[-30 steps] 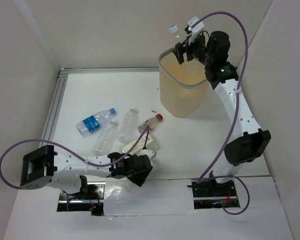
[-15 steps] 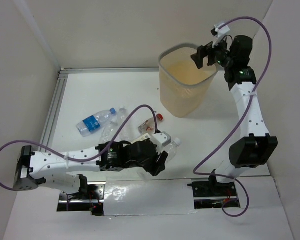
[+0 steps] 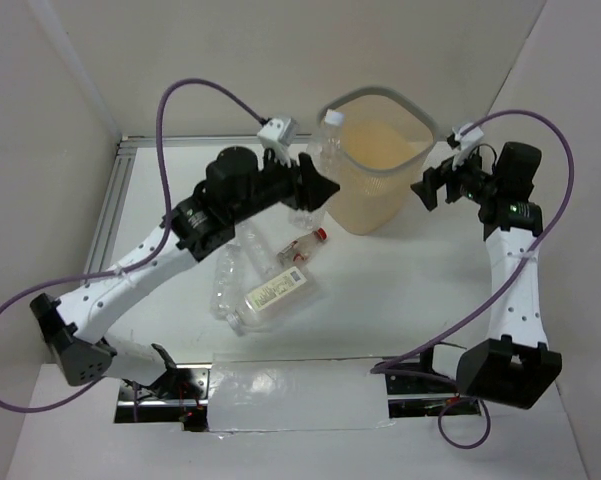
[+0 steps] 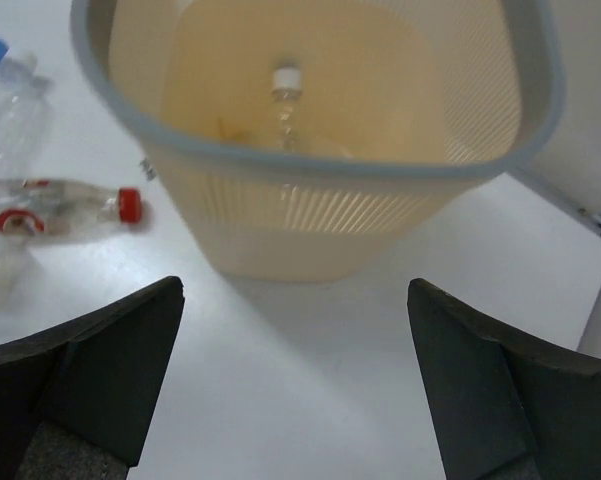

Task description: Put the plastic bottles in the bin

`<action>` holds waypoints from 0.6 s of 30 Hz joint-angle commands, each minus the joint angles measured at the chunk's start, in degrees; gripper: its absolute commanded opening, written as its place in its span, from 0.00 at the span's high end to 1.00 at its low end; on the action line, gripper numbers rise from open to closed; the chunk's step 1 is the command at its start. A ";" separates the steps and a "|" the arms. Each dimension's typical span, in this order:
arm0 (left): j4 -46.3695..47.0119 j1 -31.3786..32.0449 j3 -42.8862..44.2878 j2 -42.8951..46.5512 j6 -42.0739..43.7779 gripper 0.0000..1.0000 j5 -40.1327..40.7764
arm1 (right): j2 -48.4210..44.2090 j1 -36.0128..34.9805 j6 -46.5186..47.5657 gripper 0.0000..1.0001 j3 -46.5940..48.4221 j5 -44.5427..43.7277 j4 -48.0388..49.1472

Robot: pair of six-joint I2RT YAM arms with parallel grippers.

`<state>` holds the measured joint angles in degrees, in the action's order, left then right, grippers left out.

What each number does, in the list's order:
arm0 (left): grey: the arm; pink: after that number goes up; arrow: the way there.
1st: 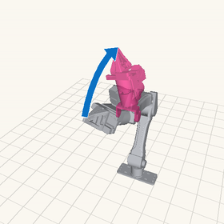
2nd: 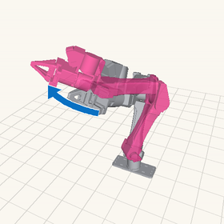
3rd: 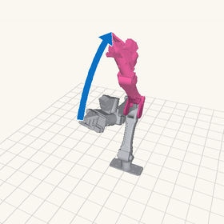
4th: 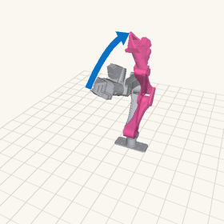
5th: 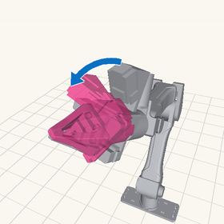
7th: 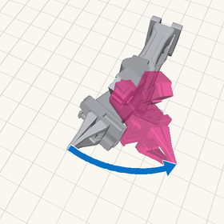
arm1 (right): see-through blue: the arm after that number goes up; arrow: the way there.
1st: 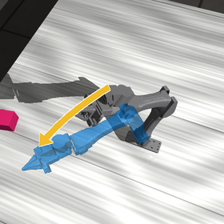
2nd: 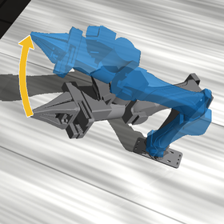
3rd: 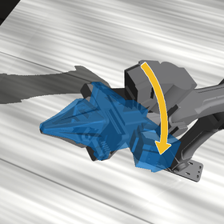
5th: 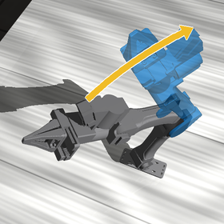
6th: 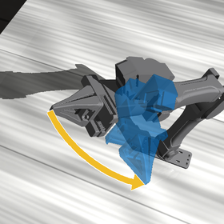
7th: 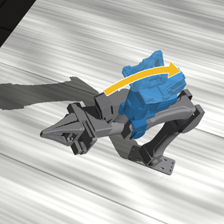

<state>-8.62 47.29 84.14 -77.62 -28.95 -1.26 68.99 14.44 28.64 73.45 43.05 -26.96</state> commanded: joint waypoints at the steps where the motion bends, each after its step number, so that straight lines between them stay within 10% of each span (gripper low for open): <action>1: 10.45 -4.04 7.16 -6.29 -1.63 0.55 -12.62 | -6.05 1.91 9.49 0.00 -4.97 5.99 -6.86; 10: 23.46 -5.89 21.76 -24.31 -10.50 0.56 -18.70 | -12.48 4.72 30.40 0.16 -14.38 12.75 -22.68; 18: 38.67 -7.82 24.83 -33.01 -24.29 0.56 -17.99 | -13.09 4.72 38.41 0.66 -20.71 14.43 -31.30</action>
<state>17.69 40.66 104.47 -108.49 -45.47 -18.20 56.99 18.81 61.63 54.54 54.74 -51.62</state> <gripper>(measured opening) 0.643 0.357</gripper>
